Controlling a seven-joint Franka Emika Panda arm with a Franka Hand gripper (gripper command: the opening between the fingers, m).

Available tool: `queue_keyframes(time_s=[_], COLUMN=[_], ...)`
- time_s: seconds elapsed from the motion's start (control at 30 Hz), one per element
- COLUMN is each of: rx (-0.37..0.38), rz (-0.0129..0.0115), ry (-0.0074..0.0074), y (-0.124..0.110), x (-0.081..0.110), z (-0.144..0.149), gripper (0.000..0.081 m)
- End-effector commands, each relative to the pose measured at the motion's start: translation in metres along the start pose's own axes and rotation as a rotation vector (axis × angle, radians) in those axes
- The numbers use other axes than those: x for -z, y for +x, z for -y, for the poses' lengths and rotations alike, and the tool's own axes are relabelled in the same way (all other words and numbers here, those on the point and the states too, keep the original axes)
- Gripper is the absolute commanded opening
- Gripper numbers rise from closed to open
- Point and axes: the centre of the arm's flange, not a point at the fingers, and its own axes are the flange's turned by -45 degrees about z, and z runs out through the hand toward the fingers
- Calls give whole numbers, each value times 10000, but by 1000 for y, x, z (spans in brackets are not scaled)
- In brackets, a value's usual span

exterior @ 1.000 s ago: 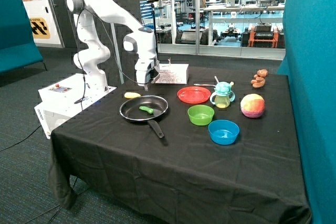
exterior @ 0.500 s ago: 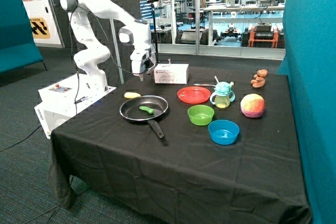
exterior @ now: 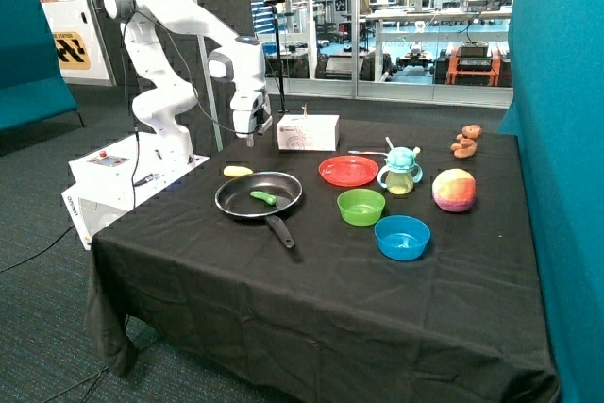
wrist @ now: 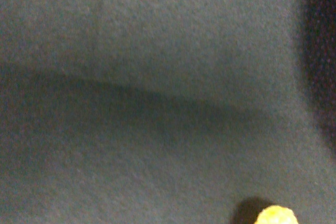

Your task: Cook the vegetables

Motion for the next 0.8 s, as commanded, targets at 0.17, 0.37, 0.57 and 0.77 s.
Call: queue_keyframes(time_s=[0.17,0.37,0.57,0.77], rx=[615,582,586,795], rz=[-94,-94,-94,-94], ry=[-5,-5,-5,-6], y=[-38,-61,-78,-91], x=[-17,-27,-37,-52], z=[-24,-26,-27,-19], gripper=[699,702,719,720])
